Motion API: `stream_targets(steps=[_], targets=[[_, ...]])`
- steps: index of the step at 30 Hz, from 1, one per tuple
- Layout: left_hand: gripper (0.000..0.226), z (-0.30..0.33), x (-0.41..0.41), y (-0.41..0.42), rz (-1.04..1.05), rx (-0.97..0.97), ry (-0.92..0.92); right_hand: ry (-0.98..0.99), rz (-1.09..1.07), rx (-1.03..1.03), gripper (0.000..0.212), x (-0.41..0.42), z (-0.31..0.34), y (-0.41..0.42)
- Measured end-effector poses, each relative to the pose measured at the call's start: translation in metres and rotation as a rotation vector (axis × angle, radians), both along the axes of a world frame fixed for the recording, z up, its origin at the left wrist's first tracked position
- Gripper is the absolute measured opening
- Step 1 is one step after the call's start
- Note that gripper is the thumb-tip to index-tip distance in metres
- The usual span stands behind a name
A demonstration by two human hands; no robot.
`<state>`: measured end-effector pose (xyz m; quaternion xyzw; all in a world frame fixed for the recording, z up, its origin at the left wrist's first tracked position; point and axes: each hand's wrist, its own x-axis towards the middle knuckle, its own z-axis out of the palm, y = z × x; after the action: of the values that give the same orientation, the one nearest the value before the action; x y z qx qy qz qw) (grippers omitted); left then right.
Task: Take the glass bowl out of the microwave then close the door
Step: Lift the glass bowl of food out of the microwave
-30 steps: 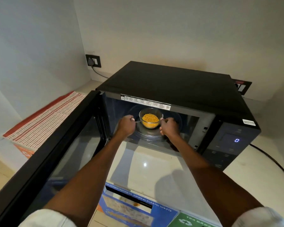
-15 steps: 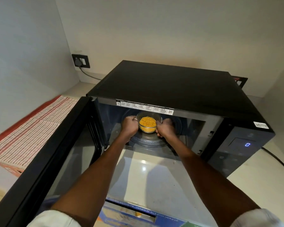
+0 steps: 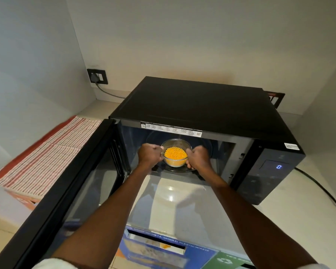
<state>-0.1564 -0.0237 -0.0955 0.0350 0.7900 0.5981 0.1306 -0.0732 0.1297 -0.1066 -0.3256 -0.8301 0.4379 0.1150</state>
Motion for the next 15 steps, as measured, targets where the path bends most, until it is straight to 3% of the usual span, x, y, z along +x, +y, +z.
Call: stream_targets(steps=[7, 15], targets=[[0.011, 0.033, 0.024, -0.029, -0.009, 0.010, -0.099, 0.044, 0.035, -0.001, 0.039, 0.032, 0.023, -0.019], [0.003, 0.074, 0.051, -0.065, -0.092, -0.145, 0.027, 0.039, 0.109, -0.048, 0.046, 0.068, 0.062, -0.046]])
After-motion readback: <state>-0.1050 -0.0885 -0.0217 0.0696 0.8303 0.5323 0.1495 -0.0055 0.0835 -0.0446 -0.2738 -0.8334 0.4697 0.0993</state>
